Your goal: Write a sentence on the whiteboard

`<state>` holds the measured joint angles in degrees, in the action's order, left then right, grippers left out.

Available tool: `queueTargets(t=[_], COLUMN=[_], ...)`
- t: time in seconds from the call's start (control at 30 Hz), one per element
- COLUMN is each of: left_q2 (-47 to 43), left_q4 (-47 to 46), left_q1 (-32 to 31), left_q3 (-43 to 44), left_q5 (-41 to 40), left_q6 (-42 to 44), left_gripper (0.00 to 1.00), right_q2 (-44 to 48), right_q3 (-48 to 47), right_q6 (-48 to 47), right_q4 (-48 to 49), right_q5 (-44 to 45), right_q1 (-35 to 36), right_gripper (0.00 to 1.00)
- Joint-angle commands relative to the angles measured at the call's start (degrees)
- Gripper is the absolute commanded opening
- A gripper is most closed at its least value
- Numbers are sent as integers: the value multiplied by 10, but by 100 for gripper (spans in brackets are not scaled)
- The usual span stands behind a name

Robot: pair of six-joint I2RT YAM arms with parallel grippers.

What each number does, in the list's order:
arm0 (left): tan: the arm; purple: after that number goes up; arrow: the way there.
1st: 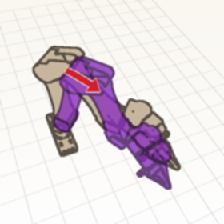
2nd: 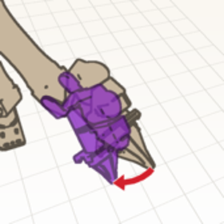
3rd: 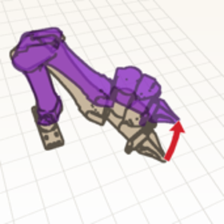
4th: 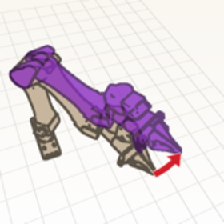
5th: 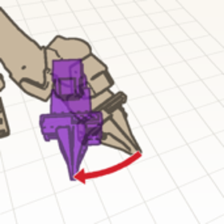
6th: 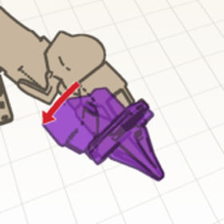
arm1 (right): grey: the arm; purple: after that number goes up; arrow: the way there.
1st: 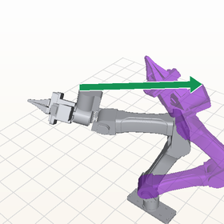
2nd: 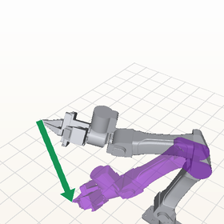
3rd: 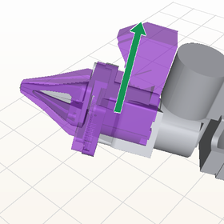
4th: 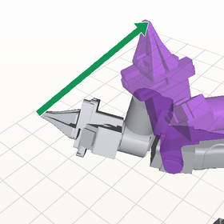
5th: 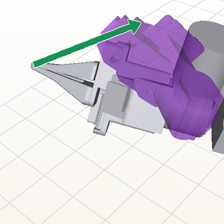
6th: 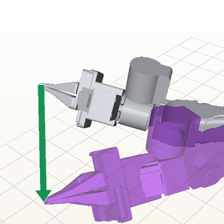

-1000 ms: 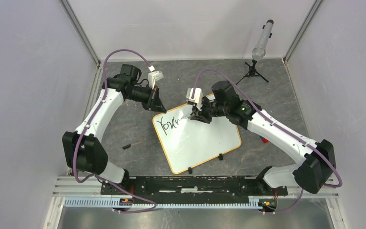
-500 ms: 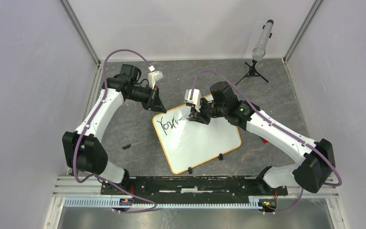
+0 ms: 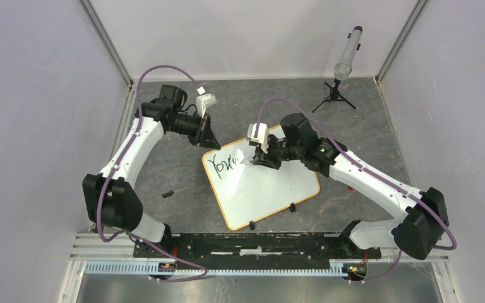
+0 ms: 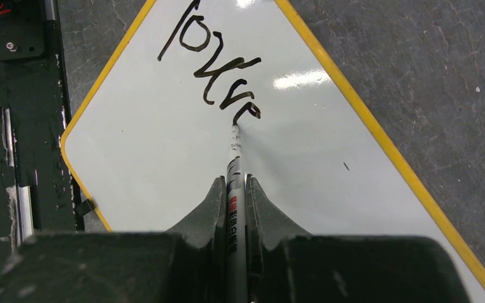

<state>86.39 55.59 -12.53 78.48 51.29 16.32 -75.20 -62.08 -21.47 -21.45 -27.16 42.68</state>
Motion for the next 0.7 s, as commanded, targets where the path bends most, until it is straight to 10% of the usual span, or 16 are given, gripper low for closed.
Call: queueTargets(t=[0.0,0.67], left_q2=[5,5], left_q4=[26,31], left_q1=[-19,-23], left_q3=[5,6], left_q5=[16,5], left_q6=[13,22], left_gripper=[2,2], right_q2=[14,13], right_q3=[7,-76], right_q6=[-5,-25], right_q4=[0,-52], right_q5=[23,0], right_q1=[0,-16], right_gripper=[0,0])
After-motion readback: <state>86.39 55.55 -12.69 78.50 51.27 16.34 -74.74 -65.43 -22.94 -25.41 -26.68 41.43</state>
